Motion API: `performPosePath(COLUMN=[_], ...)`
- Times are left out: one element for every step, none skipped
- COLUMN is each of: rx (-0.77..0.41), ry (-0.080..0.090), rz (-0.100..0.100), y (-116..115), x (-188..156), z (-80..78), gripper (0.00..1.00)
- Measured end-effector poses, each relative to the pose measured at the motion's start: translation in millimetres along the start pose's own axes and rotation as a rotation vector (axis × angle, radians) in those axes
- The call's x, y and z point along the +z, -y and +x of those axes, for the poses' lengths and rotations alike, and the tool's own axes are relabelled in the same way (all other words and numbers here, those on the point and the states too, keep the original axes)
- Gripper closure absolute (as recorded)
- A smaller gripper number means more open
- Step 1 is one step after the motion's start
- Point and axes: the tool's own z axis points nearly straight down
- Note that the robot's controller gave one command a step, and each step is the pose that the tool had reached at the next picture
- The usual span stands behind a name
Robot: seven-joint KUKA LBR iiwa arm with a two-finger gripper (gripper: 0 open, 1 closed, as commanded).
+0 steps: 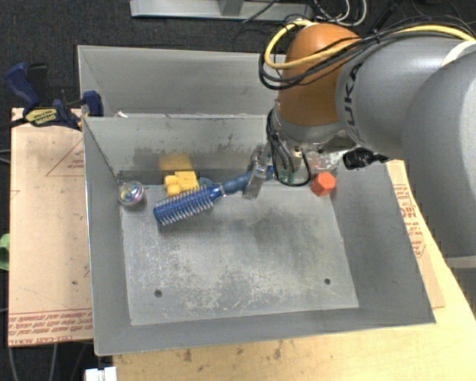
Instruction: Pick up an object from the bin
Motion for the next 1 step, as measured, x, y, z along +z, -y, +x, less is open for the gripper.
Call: performPosePath(rx=[-0.212], ry=[-0.002], rz=[0.004], y=[41.1], x=[-54.4], z=[-26.1], gripper=[1.00])
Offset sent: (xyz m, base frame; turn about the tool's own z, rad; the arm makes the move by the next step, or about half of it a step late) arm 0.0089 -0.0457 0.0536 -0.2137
